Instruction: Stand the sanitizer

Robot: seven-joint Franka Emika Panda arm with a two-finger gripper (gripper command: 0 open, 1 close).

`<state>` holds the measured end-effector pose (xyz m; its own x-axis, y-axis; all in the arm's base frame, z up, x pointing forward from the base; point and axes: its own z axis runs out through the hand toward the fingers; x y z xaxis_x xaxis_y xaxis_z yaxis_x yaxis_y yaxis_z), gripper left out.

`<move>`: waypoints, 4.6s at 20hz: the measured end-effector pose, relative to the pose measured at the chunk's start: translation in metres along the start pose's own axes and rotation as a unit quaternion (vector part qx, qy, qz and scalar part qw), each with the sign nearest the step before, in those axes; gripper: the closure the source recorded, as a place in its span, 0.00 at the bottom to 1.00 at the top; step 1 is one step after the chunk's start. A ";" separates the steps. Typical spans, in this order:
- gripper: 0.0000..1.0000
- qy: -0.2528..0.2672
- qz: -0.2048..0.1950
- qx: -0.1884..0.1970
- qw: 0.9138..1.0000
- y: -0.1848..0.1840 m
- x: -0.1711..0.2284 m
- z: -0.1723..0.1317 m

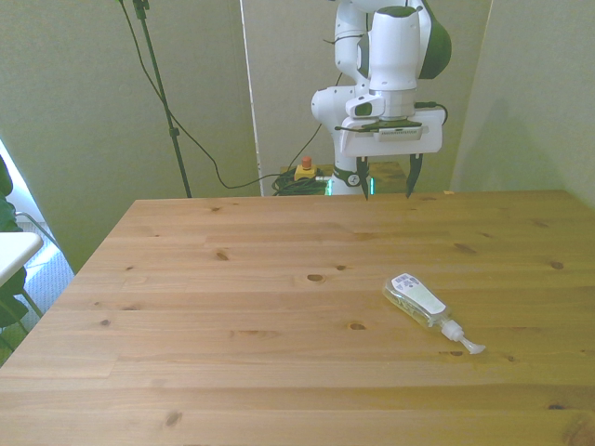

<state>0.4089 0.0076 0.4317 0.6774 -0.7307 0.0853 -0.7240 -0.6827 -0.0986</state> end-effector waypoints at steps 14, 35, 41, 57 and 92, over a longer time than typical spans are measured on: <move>0.00 0.063 -0.025 -0.014 0.998 -0.124 0.106 0.009; 0.00 0.039 -0.101 -0.022 0.994 -0.275 0.163 0.092; 1.00 0.023 -0.105 -0.026 0.994 -0.272 0.165 0.106; 1.00 -0.001 -0.101 -0.018 0.995 -0.255 0.183 0.119; 1.00 0.277 0.240 0.049 0.929 -0.209 0.220 0.072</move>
<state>0.7189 -0.0100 0.3993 0.0882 -0.8598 0.5029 -0.8916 -0.2933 -0.3450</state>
